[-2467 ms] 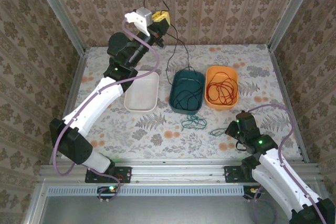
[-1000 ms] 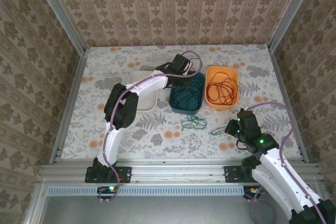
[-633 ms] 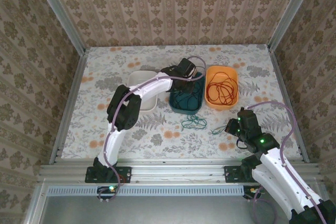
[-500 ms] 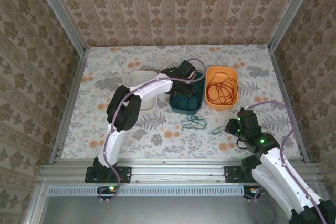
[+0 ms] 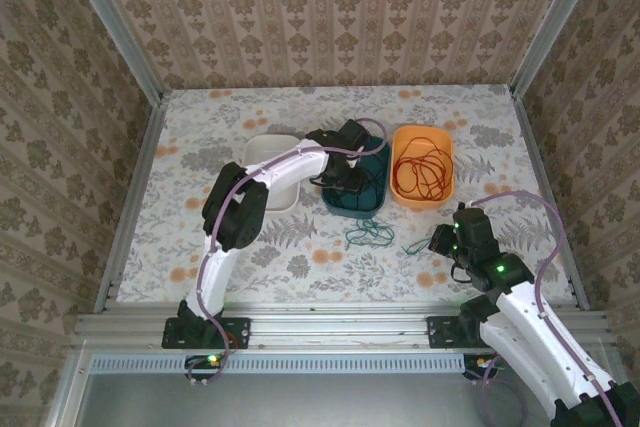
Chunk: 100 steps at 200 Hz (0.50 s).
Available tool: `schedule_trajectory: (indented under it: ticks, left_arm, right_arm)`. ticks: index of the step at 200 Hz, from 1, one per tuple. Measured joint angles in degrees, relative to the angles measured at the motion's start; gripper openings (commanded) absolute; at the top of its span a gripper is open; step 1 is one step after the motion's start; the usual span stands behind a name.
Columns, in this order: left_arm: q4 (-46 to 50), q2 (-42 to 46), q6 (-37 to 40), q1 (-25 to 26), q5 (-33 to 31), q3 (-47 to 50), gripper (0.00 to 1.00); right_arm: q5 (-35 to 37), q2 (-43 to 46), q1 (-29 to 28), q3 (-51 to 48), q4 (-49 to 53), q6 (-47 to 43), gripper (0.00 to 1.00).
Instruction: Untangle the cables
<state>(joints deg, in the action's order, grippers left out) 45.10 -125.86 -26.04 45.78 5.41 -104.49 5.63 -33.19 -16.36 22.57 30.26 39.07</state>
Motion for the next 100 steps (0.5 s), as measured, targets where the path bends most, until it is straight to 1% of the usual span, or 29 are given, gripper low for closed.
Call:
schedule_trajectory:
  ticks: [33,59,82,100]
  left_arm:
    - [2.4,0.0,0.1,0.1,-0.1,-5.3,0.69]
    - [3.5,0.1,0.5,0.4,-0.7,-8.3,0.75]
    - [4.7,1.6,0.6,0.7,-1.6,-8.3,0.75]
    - [4.6,4.6,0.8,0.7,-2.6,-6.4,0.65]
  right_arm:
    - [0.0,0.0,0.0,0.0,0.0,-0.3,0.0]
    - [0.0,0.0,0.0,0.0,0.0,-0.3,0.0]
    - [0.0,0.0,0.0,0.0,0.0,-0.3,0.0]
    - [0.0,0.0,0.0,0.0,0.0,-0.4,0.0]
